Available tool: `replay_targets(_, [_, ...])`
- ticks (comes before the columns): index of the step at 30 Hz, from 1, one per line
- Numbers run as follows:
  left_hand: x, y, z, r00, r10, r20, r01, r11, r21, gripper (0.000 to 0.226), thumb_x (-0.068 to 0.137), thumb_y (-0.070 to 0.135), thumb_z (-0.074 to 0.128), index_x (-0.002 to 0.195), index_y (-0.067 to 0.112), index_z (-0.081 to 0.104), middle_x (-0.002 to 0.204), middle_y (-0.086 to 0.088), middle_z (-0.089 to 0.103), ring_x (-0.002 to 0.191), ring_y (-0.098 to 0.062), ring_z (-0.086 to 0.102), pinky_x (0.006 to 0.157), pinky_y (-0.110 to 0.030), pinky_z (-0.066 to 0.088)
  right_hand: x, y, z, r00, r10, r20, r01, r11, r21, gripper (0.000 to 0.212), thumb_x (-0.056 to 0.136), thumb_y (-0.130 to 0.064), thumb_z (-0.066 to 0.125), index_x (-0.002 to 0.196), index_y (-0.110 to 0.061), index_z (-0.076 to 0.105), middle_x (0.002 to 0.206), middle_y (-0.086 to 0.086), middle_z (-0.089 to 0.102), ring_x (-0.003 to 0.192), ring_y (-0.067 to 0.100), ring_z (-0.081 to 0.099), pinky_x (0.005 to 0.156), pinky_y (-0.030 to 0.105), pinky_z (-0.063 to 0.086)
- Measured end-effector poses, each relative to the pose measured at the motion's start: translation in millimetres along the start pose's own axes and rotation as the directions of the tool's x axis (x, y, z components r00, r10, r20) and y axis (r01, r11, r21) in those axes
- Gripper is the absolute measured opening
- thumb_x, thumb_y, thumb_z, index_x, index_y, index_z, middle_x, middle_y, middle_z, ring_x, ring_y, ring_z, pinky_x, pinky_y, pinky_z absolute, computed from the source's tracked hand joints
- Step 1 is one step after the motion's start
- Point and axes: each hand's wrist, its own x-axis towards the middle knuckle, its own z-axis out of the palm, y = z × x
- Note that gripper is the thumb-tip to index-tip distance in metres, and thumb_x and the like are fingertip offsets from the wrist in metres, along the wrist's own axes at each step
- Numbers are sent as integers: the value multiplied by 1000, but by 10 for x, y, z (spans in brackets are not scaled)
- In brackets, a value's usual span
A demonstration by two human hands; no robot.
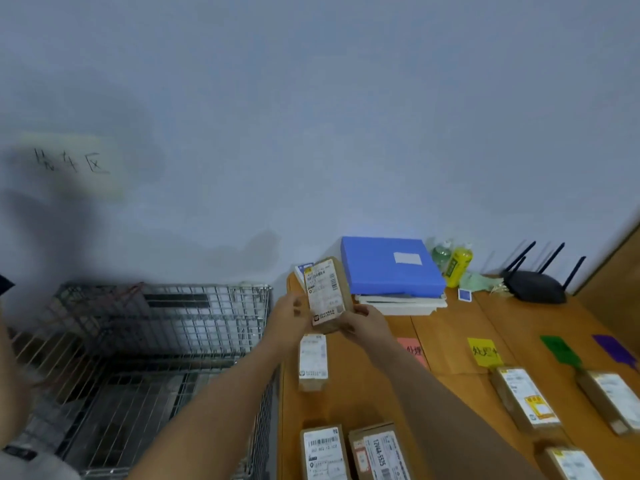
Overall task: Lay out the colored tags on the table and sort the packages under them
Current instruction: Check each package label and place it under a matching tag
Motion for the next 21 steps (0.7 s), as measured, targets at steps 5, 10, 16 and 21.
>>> replay_targets(5, [-71, 606, -185, 994, -48, 100, 75, 954, -289, 34, 96, 13, 65, 128, 22, 60, 114, -2, 72, 104, -20, 70, 92, -48, 59, -411, -494, -257, 996, -67, 58, 56, 984, 170, 34, 86, -1, 68, 117, -7, 56, 112, 12, 74, 102, 26, 72, 95, 41, 57])
replay_targets(10, [-342, 1096, -31, 990, 39, 138, 13, 934, -358, 40, 94, 7, 67, 129, 23, 60, 113, -3, 73, 99, -19, 73, 76, -38, 64, -801, -693, -660, 994, -92, 51, 83, 985, 152, 41, 88, -4, 69, 121, -13, 47, 115, 10, 73, 107, 22, 71, 100, 39, 54])
replay_targets(16, [-663, 1720, 322, 976, 152, 153, -92, 935, -341, 42, 93, 4, 67, 131, 21, 60, 113, -4, 72, 99, -20, 73, 81, -42, 63, -1184, -869, -1381, 984, -178, 29, 175, 980, 92, 40, 86, -5, 71, 120, -15, 50, 120, 8, 71, 112, 21, 68, 104, 38, 52])
replay_targets(21, [-887, 2199, 783, 976, 197, 92, -158, 932, -326, 41, 93, 4, 68, 129, 22, 62, 111, -1, 72, 98, -20, 72, 82, -40, 63, -1352, -963, -1993, 967, -247, 65, 242, 967, 84, 42, 87, -5, 72, 121, -15, 48, 120, 5, 71, 114, 20, 65, 105, 40, 51])
